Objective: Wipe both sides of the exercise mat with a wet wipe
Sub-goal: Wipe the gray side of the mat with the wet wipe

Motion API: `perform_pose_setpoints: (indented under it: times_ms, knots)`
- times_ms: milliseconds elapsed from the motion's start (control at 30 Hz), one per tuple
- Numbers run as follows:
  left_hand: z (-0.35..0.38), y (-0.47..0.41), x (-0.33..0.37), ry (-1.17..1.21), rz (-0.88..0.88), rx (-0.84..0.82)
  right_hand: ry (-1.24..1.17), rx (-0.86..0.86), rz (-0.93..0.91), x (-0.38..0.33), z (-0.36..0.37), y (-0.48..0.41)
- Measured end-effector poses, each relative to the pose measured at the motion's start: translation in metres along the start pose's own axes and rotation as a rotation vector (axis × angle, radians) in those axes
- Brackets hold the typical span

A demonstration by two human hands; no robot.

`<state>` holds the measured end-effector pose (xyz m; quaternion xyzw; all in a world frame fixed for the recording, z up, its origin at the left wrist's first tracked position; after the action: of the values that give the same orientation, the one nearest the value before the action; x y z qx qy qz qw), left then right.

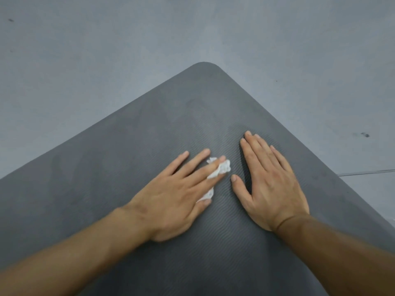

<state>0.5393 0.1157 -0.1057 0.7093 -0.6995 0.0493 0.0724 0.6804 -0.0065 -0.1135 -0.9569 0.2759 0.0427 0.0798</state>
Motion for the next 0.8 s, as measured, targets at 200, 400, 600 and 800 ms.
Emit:
perform_pose_setpoints:
  times_ms: [200,400,600,800]
  knots:
    - [-0.005,0.008,-0.045,0.044,-0.076,-0.009,-0.009,0.005,0.000,0.000,-0.001,0.001]
    - [-0.012,-0.039,-0.122,0.089,-0.413,0.087,-0.008,-0.014,-0.004,0.000,-0.001,0.000]
    - [-0.018,-0.105,-0.137,0.055,-0.556,0.068,-0.005,-0.029,-0.005,0.001,0.000,0.000]
    - [-0.011,-0.100,-0.057,0.065,-0.260,0.117,0.001,-0.022,0.002,0.000,0.000,-0.001]
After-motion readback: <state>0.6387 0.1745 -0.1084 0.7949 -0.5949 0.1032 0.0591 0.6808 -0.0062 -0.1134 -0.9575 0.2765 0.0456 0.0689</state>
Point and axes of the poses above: each hand's wrist, its own y-axis away from the middle knuckle, its own z-axis out of the palm, x = y × z, the point moved 6 cm from there along -y, towards the middle knuckle, and after that the axes turned 8 degrees about x, right-handed, at the moved point
